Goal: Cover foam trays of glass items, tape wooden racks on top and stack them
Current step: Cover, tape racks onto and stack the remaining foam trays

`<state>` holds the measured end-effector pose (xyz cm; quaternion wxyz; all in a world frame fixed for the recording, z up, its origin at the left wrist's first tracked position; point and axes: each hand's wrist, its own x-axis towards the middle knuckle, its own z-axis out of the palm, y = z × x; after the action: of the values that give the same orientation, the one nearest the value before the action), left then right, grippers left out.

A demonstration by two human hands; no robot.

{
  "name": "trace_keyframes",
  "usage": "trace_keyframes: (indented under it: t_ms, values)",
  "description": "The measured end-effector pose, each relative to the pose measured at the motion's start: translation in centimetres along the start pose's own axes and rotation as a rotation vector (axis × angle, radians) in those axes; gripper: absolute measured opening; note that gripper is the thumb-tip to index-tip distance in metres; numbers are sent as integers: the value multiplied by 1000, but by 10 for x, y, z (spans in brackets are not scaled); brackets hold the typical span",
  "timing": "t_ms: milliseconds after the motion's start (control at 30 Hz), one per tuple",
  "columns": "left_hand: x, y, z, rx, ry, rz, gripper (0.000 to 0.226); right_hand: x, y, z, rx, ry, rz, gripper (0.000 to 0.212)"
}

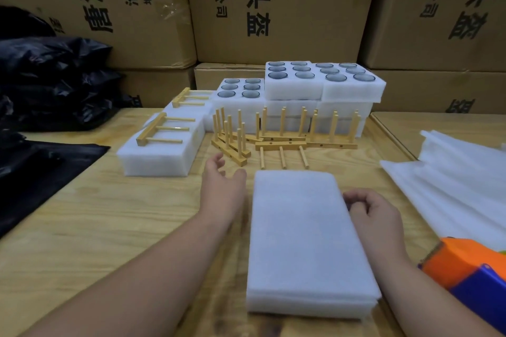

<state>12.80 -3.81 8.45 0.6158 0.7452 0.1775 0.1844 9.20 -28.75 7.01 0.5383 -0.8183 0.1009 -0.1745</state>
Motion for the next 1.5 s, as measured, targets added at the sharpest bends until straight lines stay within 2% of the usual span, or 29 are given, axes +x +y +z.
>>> trace_keyframes:
  t_ms: [133, 233, 433, 600, 767, 933, 1133, 1233, 1367, 1500]
  values:
    - [51, 2, 4, 375, -4, 0, 107, -1, 0, 0, -18, -15, 4, 33]
    - [81, 3, 5, 445, -25, 49, 117, -1, -1, 0, -30, -26, -6, 33]
    - [106, 9, 16, 394, -147, 60, 105, -1, -5, 1, -6, -37, 1, 34]
    - [111, 7, 21, 368, -109, 61, 84, -1, -6, 1, 0, -35, 7, 33]
    - [113, 6, 26, 280, -115, 36, 119, -3, -9, 0, 21, -54, 10, 39]
    - [121, 1, 26, 321, -65, 35, 97, -2, -9, 0, 15, -47, 2, 40]
    - [127, 2, 28, 323, -110, 4, 110, -2, -8, 1, 25, -48, -12, 39]
    - [133, 0, 28, 349, -83, 2, 95, -2, -6, 1, 25, -54, -19, 38]
    - [130, -3, 24, 327, -26, 10, 89, -1, -4, 1, 11, -52, -23, 35]
    - [106, 7, 17, 279, -10, 89, 76, -1, -2, 1, 4, -51, -16, 31]
